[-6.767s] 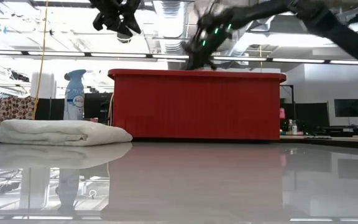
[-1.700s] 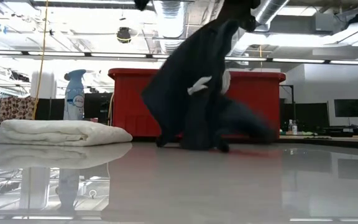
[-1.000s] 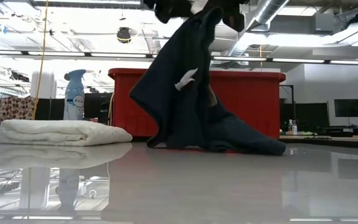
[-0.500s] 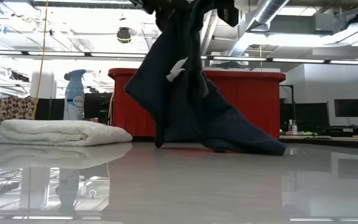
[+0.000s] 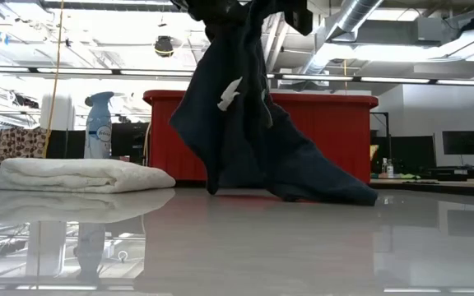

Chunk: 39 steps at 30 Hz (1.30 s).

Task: Fold Laundry from Bin
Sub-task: Fold the black shorts

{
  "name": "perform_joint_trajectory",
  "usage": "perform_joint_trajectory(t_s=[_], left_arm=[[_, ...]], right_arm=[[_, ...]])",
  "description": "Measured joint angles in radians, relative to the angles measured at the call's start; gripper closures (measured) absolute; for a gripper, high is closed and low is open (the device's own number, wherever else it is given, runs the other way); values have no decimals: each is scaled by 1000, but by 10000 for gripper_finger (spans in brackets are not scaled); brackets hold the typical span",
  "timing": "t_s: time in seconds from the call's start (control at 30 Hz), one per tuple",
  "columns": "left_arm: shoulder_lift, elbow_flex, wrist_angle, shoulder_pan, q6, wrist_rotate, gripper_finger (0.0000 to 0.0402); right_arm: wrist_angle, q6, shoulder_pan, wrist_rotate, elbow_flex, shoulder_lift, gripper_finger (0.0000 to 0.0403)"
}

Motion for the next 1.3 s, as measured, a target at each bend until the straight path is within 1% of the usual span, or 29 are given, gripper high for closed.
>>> perform_joint_trajectory(t_s=[0.03, 0.07, 0.2, 0.3, 0.37, 0.47, 0.57, 0.7, 0.77, 0.83, 0.97, 1.2, 1.3], left_arm=[[0, 0, 3, 0, 0, 0, 379], [0, 0, 4, 0, -1, -6, 388], [-18, -1, -21, 2, -6, -99, 396], [-63, -1, -31, 22, -60, -163, 397], [-96, -1, -49, 44, -109, -183, 397], [-136, -1, -52, 80, -191, -185, 398], [-171, -1, -48, 108, -293, -187, 398], [-202, -1, -42, 123, -399, -195, 398], [-218, -1, -28, 124, -436, -195, 399], [-232, -1, -15, 124, -459, -194, 399], [-269, -1, 3, 124, -485, -168, 399], [-345, -1, -39, 124, -462, -182, 399], [-374, -1, -60, 124, -462, -187, 399]], right_arm=[[0, -1, 0, 0, 0, 1, 359], [0, -6, -1, -1, 0, 1, 350], [-39, -19, -2, -44, 0, -31, 325], [-100, 11, -2, -46, 0, -98, 319], [-150, 34, 10, -36, 1, -146, 319], [-247, 55, 51, 54, 1, -189, 323], [-341, 54, 115, 203, -2, -194, 327], [-295, 47, 201, 319, -29, -148, 327], [-261, 48, 226, 383, -36, -109, 325], [-240, 40, 241, 425, -38, -66, 316], [-226, 32, 233, 435, -38, 24, 270], [-100, 17, 190, 432, -9, 117, 142], [-95, -14, 177, 433, 3, 130, 100]])
